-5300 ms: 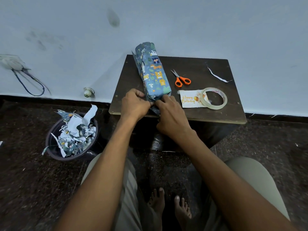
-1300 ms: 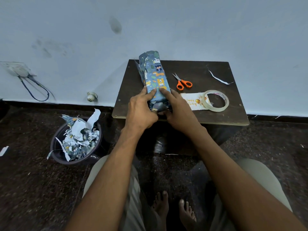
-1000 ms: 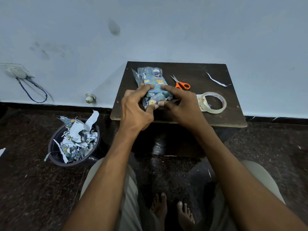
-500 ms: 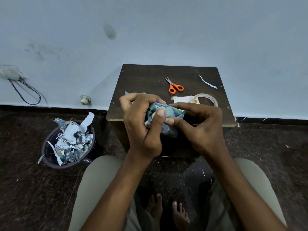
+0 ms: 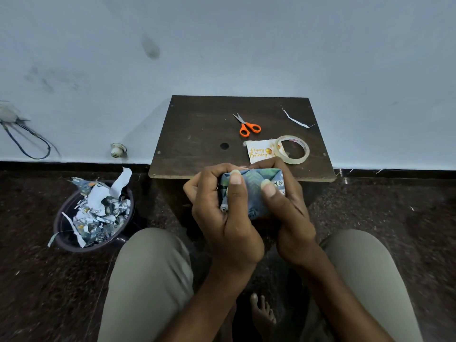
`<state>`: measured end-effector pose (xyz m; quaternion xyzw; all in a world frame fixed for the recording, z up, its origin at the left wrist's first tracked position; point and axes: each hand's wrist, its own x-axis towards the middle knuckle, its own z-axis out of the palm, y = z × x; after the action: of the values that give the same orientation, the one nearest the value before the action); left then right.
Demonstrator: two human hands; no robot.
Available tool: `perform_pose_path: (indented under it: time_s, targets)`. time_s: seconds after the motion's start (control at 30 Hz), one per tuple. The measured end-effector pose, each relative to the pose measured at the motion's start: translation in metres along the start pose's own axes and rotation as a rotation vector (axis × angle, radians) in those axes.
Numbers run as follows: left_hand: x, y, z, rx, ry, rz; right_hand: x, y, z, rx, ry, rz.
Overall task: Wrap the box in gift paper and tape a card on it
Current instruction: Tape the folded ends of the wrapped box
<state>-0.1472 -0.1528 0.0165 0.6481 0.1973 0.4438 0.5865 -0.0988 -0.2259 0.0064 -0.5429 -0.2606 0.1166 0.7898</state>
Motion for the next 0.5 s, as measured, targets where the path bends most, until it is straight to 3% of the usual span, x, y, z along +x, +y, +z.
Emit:
perform_pose_path:
  time_s: [0.1, 0.23, 0.37, 0.5]
  targets:
    - [-0.001, -0.008, 0.003, 0.006, -0.017, -0.113, 0.000, 0.005, -0.005, -0.035, -0.005, 0.042]
    - [0.003, -0.028, 0.006, -0.080, -0.143, -0.280, 0.000, 0.016, -0.007, -0.124, 0.151, 0.028]
    - [0.007, -0.039, 0.002, -0.344, -0.349, -0.391, 0.004, 0.024, -0.009, -0.130, 0.295, 0.056]
    - [0.011, -0.041, -0.002, -0.400, -0.402, -0.321, 0.008, 0.032, -0.011, -0.106, 0.383, 0.058]
